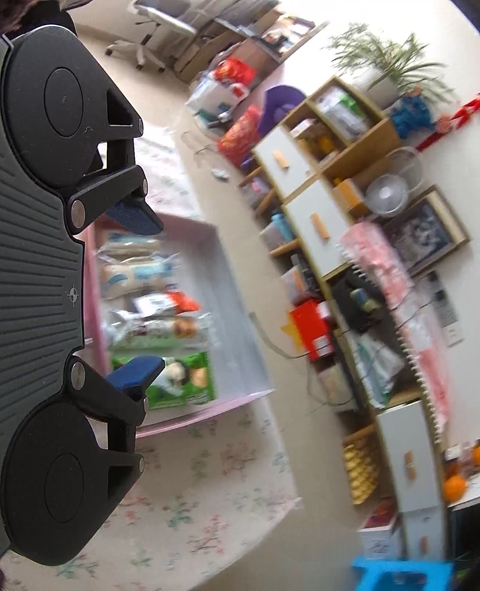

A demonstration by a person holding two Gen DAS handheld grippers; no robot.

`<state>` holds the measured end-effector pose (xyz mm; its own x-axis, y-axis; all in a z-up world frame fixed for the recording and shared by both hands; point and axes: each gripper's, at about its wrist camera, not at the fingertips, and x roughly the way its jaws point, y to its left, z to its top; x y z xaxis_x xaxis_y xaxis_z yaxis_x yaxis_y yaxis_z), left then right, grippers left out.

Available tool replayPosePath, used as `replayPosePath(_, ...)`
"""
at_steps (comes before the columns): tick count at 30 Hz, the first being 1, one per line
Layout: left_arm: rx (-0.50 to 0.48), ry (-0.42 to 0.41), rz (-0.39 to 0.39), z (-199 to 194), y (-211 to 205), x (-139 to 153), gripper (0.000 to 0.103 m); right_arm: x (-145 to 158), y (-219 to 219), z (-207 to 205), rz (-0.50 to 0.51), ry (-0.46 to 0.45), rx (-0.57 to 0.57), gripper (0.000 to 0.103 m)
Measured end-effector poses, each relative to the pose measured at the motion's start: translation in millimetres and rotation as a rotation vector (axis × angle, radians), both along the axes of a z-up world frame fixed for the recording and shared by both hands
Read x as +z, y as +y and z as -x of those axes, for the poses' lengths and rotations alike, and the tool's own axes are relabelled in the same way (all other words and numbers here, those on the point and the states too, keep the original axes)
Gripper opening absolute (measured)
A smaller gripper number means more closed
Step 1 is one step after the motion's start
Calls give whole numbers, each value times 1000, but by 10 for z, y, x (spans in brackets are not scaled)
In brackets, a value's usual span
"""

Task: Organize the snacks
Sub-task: 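Lower both held snacks into the pink box and open both grippers, then grasp the red wrapper with the left gripper while the right grasps the white packet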

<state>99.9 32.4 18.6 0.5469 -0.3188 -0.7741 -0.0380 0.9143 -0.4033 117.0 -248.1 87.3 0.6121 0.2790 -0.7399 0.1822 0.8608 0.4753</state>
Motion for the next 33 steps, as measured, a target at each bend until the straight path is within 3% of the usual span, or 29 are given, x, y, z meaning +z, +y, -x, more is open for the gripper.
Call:
replayPosePath(3,-10,48,-17,164,10,-6,54,82,96,122,40,7,33,74)
replayPosePath(7,-19,46,7,415,18,13,74,202,155,426,57,23,53,77)
replayPosePath(11,-21,61,-22,572,-23,-73,74,57,164,677,73,118,38,80)
replayPosePath(14,-49,84,-52,586,-86,-88,74,130,149,840,81,91,16,80)
replayPosePath(18,-108,-1,-98,686,-154,59,83,251,205,1096,124,20,3,81)
replayPosePath(21,-113,-47,-139,736,-167,88,89,153,184,1143,114,71,2,83)
replayPosePath(27,-102,42,-134,672,-142,-88,87,74,187,1078,266,79,19,83)
replayPosePath(33,-142,45,-164,702,-169,-151,88,-88,161,1046,225,152,57,83)
